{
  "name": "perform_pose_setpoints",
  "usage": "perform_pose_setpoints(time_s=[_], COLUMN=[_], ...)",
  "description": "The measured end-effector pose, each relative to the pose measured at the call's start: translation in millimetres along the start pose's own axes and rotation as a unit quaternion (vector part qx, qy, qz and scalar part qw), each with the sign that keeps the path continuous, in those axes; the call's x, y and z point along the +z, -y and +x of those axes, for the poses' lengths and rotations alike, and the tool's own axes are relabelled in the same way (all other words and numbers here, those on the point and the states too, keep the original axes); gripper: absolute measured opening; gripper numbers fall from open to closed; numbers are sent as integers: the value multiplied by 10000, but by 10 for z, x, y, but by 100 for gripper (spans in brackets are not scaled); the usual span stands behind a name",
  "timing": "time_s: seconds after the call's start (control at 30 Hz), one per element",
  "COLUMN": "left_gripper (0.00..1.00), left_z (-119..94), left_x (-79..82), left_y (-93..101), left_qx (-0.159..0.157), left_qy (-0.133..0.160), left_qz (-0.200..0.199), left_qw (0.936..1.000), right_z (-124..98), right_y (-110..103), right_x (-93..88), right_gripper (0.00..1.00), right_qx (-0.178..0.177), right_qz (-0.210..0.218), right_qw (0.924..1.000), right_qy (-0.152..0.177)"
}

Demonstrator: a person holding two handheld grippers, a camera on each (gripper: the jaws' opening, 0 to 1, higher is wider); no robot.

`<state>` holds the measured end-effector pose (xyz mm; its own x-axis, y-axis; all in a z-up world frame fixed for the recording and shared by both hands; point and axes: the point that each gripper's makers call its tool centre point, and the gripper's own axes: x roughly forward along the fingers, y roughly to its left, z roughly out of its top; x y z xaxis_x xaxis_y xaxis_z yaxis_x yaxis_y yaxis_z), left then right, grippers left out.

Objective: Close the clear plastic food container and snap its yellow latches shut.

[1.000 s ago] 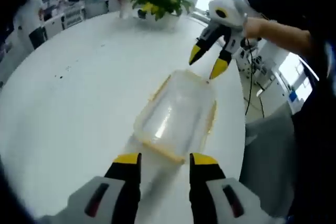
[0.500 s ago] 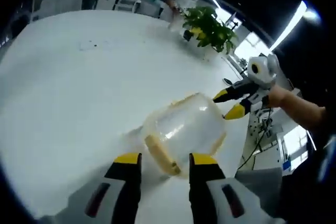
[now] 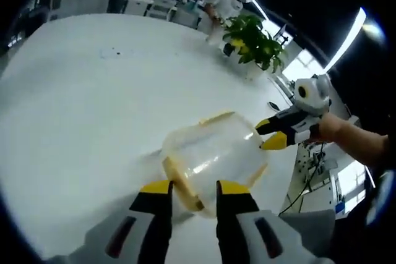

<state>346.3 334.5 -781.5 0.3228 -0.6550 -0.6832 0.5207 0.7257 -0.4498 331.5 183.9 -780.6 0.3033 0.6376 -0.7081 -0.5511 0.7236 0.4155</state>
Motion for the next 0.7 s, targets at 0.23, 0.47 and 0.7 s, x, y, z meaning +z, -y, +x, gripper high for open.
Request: perform_pose_setpoints(time_s=[0.23, 0.47, 0.7], left_gripper=[20, 14, 17], left_z=[-1, 4, -10], left_x=[-3, 12, -9], left_y=[13, 8, 14], left_qx=[-7, -149, 26], left_qy=[82, -63, -62], left_qz=[49, -493, -433], left_qw=[10000, 9987, 9990], right_z=[1, 13, 7], right_y=[-61, -13, -40], right_x=[48, 21, 3], right_gripper=[23, 23, 24], right_qx=[210, 90, 128], right_qz=[-291, -237, -349], right_qw=[9993, 9997, 9988], right_qy=[53, 57, -308])
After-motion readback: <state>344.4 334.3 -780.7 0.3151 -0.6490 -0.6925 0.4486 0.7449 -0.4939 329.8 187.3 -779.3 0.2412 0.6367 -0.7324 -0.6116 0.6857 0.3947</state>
